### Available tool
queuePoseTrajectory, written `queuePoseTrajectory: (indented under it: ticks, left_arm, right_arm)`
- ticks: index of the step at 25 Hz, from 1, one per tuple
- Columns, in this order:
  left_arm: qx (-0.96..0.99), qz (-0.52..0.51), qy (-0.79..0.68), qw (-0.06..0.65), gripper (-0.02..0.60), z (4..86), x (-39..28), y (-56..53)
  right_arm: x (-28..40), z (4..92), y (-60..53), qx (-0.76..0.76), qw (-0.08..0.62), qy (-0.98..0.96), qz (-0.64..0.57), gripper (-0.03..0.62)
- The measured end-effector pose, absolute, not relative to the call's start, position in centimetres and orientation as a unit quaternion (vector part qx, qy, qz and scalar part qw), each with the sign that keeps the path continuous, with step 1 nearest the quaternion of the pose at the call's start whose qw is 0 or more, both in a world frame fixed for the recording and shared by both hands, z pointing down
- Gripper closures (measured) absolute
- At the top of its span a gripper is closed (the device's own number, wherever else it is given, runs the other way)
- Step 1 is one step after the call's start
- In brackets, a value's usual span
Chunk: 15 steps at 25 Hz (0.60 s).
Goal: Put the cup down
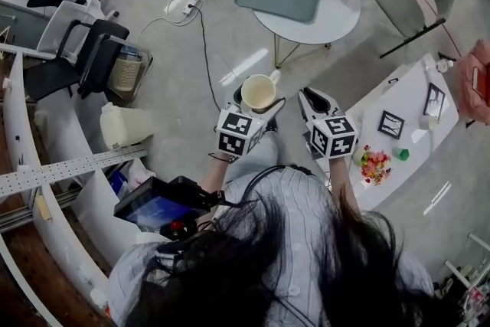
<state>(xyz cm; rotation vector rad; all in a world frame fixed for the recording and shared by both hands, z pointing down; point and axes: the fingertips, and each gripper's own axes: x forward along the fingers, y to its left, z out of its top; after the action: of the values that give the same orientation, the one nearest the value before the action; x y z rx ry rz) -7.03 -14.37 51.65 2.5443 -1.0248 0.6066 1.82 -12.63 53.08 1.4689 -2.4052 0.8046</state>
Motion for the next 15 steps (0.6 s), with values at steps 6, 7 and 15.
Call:
queuePoseTrajectory:
  ticks: [6,7,15]
  left_arm:
    - [0.899,0.213,-0.340,0.178,0.126,52.5,-8.1,-17.9]
    - [0.899,0.212,-0.337,0.180,0.127,52.6,-8.2,-18.5]
    - [0.908,0.211,-0.315,0.176,0.127,52.7,-9.0,-22.0]
  right_arm:
    - [1.9,53.0,-16.5,0.521,0.113,-0.801,0.272,0.528]
    - [2.1,53.0,-17.1,0.526,0.113,-0.798,0.271,0.529]
    - [3.2,52.9,-20.5,0.564,0.111,-0.773,0.269,0.529]
